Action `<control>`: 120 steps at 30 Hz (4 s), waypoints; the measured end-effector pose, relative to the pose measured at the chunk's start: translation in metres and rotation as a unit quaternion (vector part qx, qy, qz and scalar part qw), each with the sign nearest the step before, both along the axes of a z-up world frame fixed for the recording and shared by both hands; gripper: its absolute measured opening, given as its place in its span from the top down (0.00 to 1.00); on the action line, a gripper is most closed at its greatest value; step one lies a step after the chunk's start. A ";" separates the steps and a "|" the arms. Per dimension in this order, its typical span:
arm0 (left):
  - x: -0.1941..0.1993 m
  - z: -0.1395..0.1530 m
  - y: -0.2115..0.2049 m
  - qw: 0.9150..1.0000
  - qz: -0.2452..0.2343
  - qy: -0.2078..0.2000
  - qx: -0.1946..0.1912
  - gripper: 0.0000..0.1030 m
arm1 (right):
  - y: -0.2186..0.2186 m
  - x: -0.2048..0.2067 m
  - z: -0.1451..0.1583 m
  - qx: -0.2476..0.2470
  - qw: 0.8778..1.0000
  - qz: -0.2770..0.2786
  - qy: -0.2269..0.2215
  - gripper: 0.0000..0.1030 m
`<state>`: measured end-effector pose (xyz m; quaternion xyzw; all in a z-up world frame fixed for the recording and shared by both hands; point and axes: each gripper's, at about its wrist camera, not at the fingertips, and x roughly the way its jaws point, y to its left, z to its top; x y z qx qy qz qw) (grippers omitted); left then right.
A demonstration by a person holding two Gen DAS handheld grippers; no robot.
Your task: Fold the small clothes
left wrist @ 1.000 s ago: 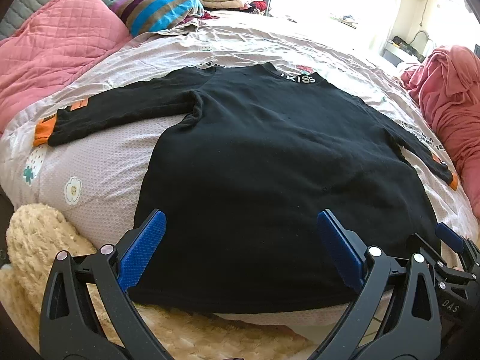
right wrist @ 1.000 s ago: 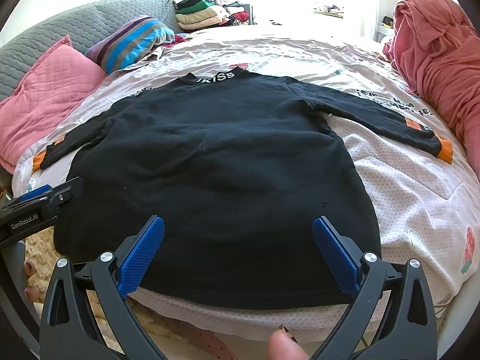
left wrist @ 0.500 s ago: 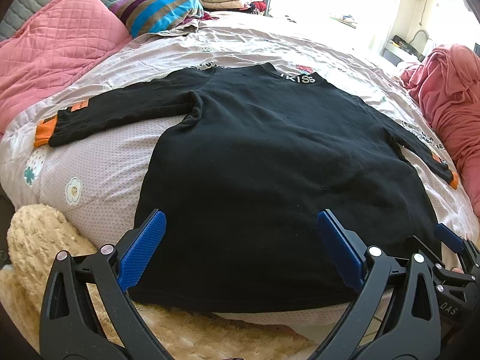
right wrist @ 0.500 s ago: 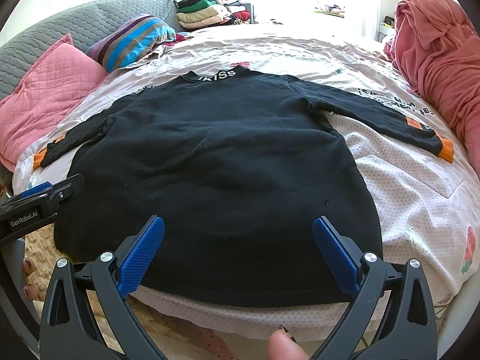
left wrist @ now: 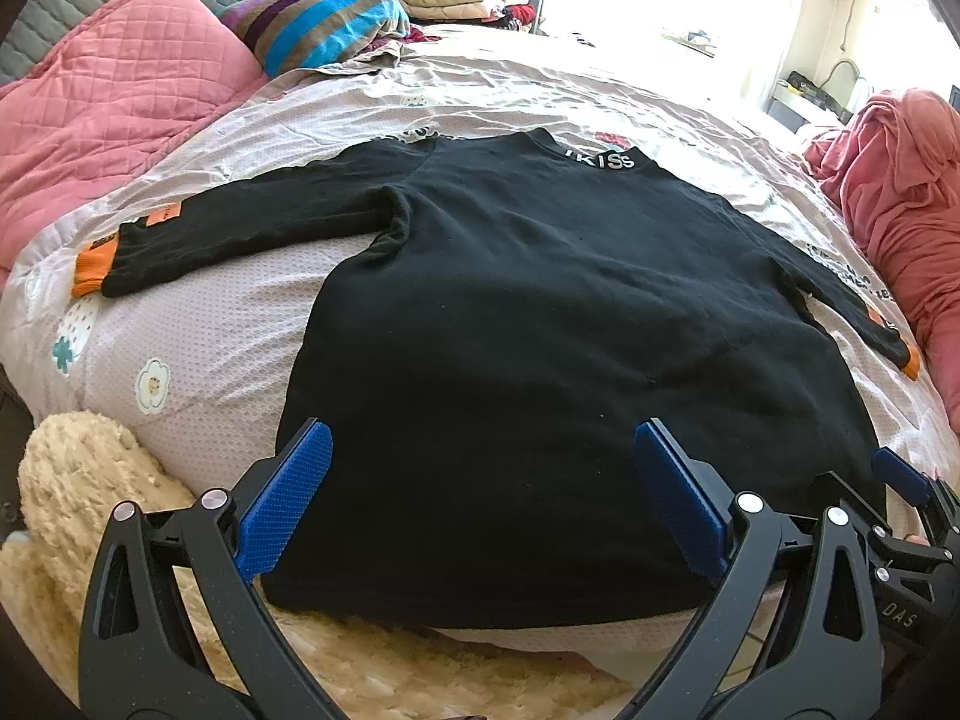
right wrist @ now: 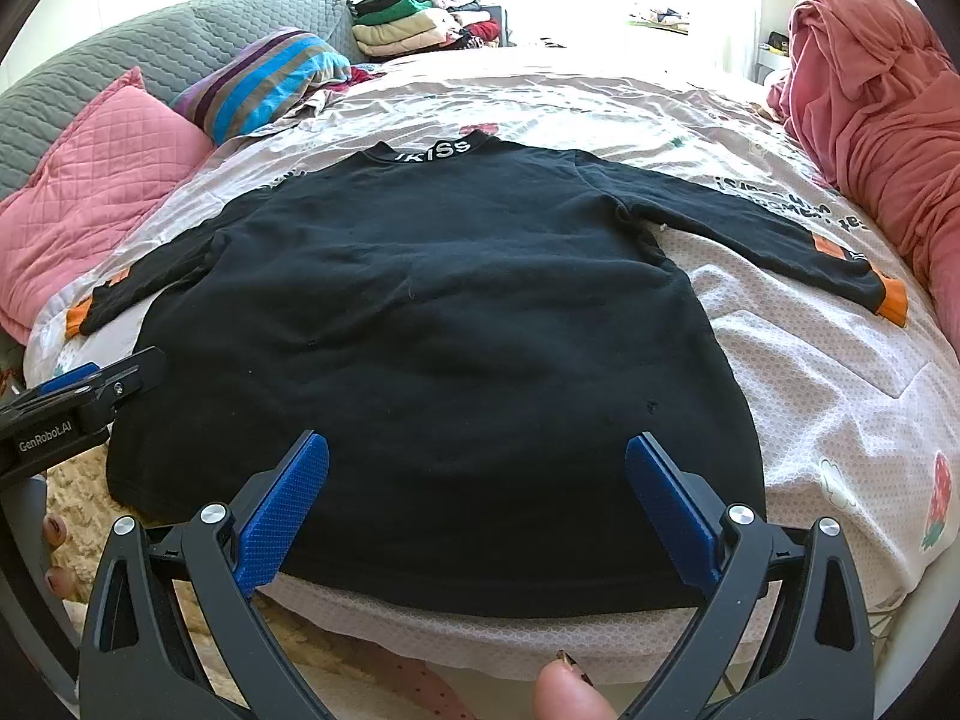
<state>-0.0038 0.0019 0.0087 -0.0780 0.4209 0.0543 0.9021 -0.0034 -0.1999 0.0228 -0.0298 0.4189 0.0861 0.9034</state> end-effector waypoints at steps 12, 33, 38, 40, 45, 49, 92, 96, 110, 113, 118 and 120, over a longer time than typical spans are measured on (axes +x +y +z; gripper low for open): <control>0.007 0.002 0.004 1.000 0.000 -0.001 0.007 0.08 | 0.005 0.010 0.002 0.000 1.000 0.005 -0.002 0.04; 0.054 0.015 0.010 1.000 0.001 0.000 0.014 0.08 | 0.011 0.062 0.022 0.013 1.000 0.004 -0.022 0.04; 0.070 0.022 0.010 1.000 0.002 -0.002 0.014 0.08 | 0.012 0.077 0.030 0.014 0.999 0.001 -0.030 0.04; 0.076 0.023 0.011 1.000 0.002 -0.003 0.012 0.08 | 0.012 0.084 0.031 0.014 0.999 0.000 -0.032 0.04; 0.093 0.027 0.010 1.000 0.002 -0.002 0.013 0.08 | 0.010 0.103 0.032 0.015 0.999 -0.005 -0.029 0.04; 0.106 0.027 0.011 1.000 0.003 0.002 0.012 0.08 | 0.004 0.121 0.032 0.013 0.999 -0.015 -0.027 0.04; 0.224 -0.029 -0.030 0.996 -0.027 0.079 0.002 0.08 | -0.280 0.172 -0.012 0.114 0.913 -0.391 0.009 0.04; 0.225 -0.029 -0.028 0.997 -0.022 0.079 -0.007 0.08 | -0.315 0.178 -0.028 0.145 0.894 -0.425 0.003 0.05; 0.216 -0.013 -0.016 0.996 -0.013 0.062 -0.061 0.08 | -0.323 0.193 -0.016 0.198 0.886 -0.410 -0.081 0.82; 0.213 -0.006 -0.014 0.996 -0.012 0.055 -0.074 0.08 | -0.307 0.197 0.001 0.199 0.902 -0.369 -0.105 0.83; 0.209 0.003 -0.008 0.995 -0.005 0.046 -0.094 0.08 | -0.267 0.208 0.028 0.198 0.927 -0.295 -0.120 0.83; 0.207 0.006 -0.006 0.994 -0.005 0.043 -0.097 0.08 | -0.251 0.211 0.036 0.196 0.935 -0.270 -0.123 0.83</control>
